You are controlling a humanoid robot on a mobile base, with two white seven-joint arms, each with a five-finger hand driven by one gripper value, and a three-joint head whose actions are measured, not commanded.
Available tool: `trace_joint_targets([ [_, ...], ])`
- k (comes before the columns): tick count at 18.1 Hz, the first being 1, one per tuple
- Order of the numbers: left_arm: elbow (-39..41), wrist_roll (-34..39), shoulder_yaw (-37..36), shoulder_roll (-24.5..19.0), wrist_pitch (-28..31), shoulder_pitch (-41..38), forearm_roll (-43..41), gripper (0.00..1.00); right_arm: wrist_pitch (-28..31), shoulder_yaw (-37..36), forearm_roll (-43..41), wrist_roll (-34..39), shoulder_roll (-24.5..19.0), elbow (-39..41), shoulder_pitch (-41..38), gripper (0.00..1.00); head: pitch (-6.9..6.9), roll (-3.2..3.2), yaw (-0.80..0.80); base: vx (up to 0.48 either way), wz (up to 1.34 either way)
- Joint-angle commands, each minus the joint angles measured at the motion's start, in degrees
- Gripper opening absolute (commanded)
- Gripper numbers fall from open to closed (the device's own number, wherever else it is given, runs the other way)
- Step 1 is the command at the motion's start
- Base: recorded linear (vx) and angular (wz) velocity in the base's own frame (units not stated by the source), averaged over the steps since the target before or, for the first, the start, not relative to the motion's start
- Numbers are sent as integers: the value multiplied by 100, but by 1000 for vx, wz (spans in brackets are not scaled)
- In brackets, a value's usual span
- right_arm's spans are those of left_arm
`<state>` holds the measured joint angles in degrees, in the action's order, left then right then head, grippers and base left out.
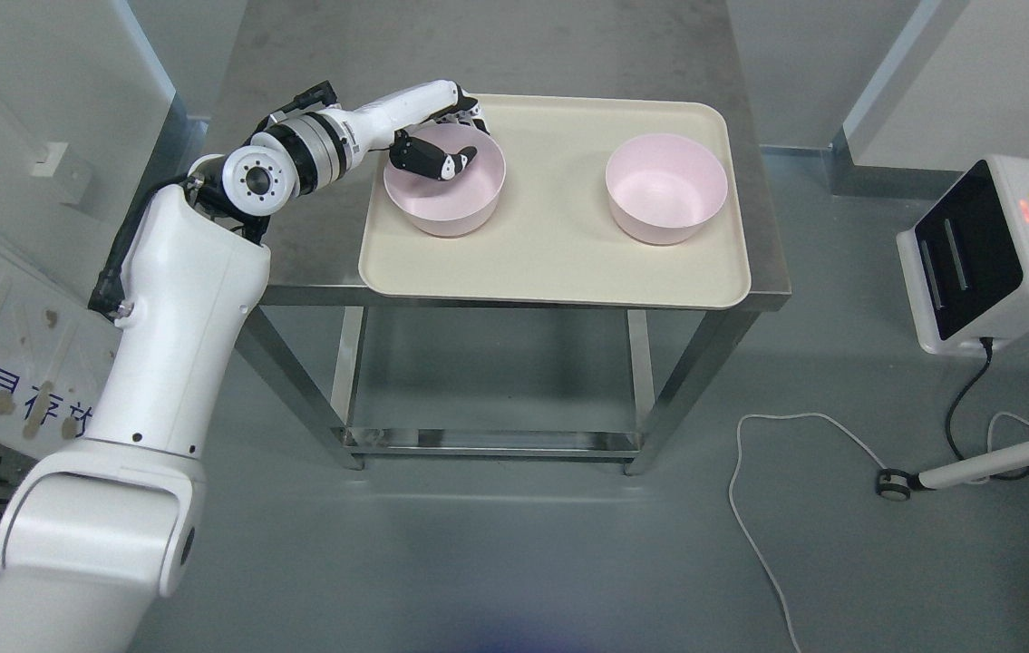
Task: Stack pink IKEA bowls on left shelf middle
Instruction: 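Grasp the rim of the nearer pink bowl with the left hand and lift, then carry the lifted bowl over the other pink bowl and lower it in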
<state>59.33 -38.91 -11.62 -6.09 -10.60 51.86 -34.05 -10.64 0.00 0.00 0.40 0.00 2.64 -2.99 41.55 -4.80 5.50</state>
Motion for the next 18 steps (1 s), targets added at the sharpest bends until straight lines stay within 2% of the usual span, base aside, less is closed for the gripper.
trace_joint_targets([
  [1, 140, -37, 616, 509, 23, 516, 21, 0, 1, -62, 44, -23, 100, 0, 0, 100, 0, 0, 0, 0, 0],
  [4, 193, -55, 355, 509, 23, 869, 117, 0, 1, -62, 44, -14, 100, 0, 0, 100, 0, 0, 0, 0, 0],
  [8, 132, 190, -1760, 509, 23, 966, 276, 1, 1, -62, 44, -14, 100, 0, 0, 100, 0, 0, 0, 0, 0],
  [10, 1, 602, -2535, 509, 93, 1115, 669, 1, 1, -61, 44, -22, 100, 0, 0, 100, 0, 0, 0, 0, 0],
  [12, -176, 1662, -3230, 509, 163, 1282, 1450, 2, 1, -62, 44, -23, 100, 0, 0, 100, 0, 0, 0, 0, 0],
  [14, -185, 2255, -3653, 509, 172, 1283, 1821, 3, 1, -62, 44, -22, 100, 0, 0, 100, 0, 0, 0, 0, 0],
  [18, -220, 2327, -4146, 509, 295, 1283, 2278, 3, 1, -62, 44, -14, 100, 0, 0, 100, 0, 0, 0, 0, 0],
])
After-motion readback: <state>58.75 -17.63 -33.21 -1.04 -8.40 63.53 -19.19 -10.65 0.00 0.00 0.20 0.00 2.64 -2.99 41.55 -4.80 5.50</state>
